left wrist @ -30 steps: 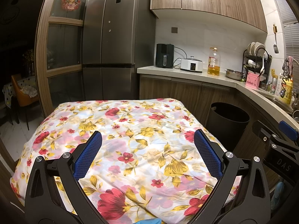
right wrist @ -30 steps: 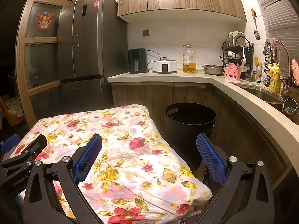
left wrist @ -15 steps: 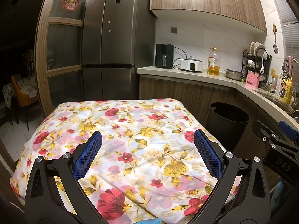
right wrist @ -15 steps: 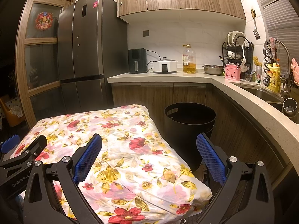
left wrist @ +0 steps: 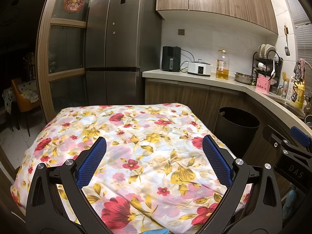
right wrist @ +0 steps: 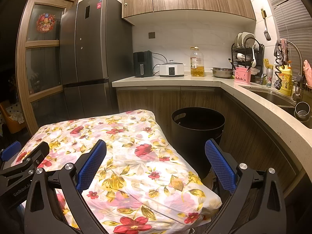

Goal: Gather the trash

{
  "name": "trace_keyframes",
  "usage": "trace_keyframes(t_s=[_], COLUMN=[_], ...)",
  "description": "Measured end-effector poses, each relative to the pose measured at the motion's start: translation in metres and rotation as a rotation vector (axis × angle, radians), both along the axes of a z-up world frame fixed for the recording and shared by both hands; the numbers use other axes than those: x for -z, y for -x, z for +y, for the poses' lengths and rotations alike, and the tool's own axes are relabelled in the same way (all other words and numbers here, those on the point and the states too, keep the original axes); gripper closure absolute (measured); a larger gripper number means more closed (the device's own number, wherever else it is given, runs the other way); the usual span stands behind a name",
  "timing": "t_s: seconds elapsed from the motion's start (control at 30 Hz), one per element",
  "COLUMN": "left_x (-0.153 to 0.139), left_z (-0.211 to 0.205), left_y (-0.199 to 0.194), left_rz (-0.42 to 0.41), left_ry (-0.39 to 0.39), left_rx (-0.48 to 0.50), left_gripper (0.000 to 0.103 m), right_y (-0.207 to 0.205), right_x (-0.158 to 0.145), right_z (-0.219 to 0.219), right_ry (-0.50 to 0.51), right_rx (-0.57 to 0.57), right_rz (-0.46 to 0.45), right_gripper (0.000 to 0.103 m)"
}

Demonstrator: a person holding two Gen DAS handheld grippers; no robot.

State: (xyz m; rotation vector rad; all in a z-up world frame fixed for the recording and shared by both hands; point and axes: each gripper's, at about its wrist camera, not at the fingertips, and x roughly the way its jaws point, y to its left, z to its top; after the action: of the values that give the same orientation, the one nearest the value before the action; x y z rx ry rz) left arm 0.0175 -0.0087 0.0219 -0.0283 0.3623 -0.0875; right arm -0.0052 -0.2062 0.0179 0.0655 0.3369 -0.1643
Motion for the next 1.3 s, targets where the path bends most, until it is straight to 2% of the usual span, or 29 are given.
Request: trace_keyframes(t_s=[1.3], left_x=[-0.0011], left_z=[0.0022], left_y=[0.0018], left_rz=[-0.003], left_ry=[-0.004], left_rx=[-0.004], left_gripper=[0.006], right_y=[0.0022], right_x=[0.0013], right_z=[0.0013], right_ry=[-0.003], right_rx=[0.000], right_rz=[-0.002], right_gripper=[0.006])
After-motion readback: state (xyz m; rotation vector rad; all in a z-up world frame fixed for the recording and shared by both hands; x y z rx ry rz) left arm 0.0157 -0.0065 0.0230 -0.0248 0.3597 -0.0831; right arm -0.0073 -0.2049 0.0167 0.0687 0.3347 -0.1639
